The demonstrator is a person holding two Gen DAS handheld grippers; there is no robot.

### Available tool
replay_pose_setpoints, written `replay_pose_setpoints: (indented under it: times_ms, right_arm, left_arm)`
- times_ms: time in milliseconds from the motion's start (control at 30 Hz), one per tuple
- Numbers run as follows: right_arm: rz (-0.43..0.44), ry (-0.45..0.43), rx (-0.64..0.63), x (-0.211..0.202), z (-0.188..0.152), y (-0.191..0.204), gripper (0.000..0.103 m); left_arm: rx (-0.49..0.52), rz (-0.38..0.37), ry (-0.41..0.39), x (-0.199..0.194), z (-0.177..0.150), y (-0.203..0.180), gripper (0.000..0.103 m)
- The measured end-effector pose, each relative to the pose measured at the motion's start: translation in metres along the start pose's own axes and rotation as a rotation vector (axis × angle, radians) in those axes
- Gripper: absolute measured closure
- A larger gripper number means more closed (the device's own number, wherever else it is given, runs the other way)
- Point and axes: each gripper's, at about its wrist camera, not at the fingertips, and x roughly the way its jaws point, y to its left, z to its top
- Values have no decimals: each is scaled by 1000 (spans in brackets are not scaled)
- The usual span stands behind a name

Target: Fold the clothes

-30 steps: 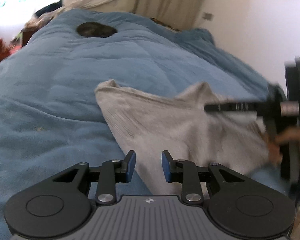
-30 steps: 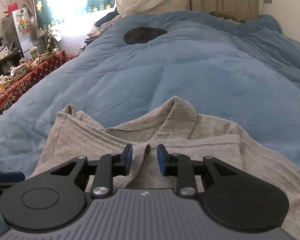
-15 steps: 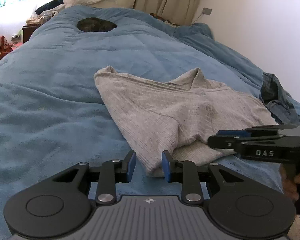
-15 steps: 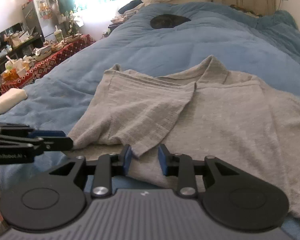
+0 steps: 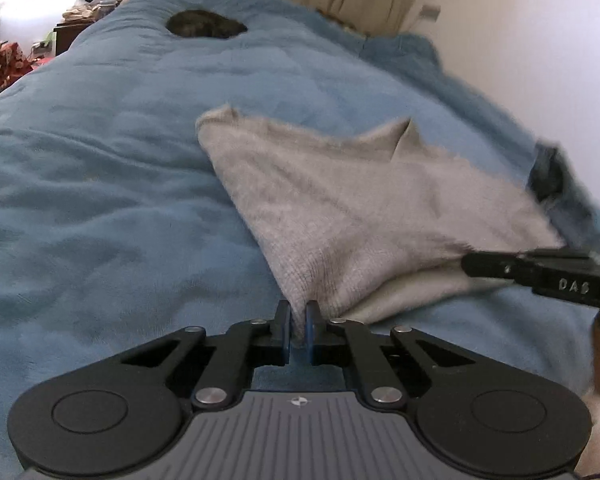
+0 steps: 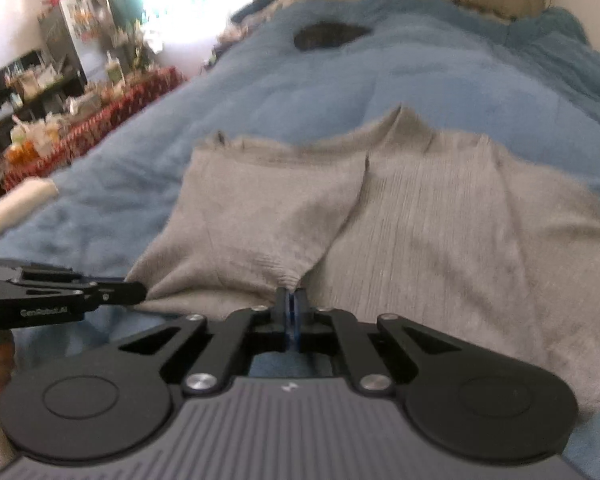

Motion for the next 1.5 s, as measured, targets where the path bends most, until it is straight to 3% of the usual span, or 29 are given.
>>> replay_pose_setpoints:
  times_ms: [67,133,233,500,600,667,733,900,1067,1167,1300,1500]
  right_arm:
    - [-3,8,-5,1,-3,-1,100]
    - [-1,2,-6,-2,-6,-2,99]
    - [11,-17,-9,-12,-6,-5,88]
    - [12,-96,13,-39,2,-9,88]
    - [42,-111,-18,-36,8,2,88]
    - [65,-109,-51,-26,13,12,88]
    - [85,-108,-81,-16,18,23,89]
    - [72,-102,-125,19,27,41,91]
    - [54,-32,-103,41,15,30,92]
    - [81,-37,-52,36,21,20,91]
    - [58,-83,-62,32,43,18,90]
    - [-13,-60,-48,51,51,-1,92]
  left_arm:
    - [4,9,13,2,-1,0,93]
    - [-6,12,7,-2,-1,2,84]
    - [-39,-5,4,-9,-2,7,78]
    - [-165,-46,-49,-27,9,25,70]
    - [-190,-32,-90,-27,26,32,75]
    - [-192,-19,-120,-24,40,35,83]
    - [-175,-26,-133,-11,58,39,99]
    - [-178,-93,-58,31,70,34,100]
    - [-138,-60,-16,54,57,24,100]
    - [-156,-83,-60,45,68,31,100]
    - [-165,-46,-118,44,98,42,100]
    - [-216,-15,-29,98,114,59,100]
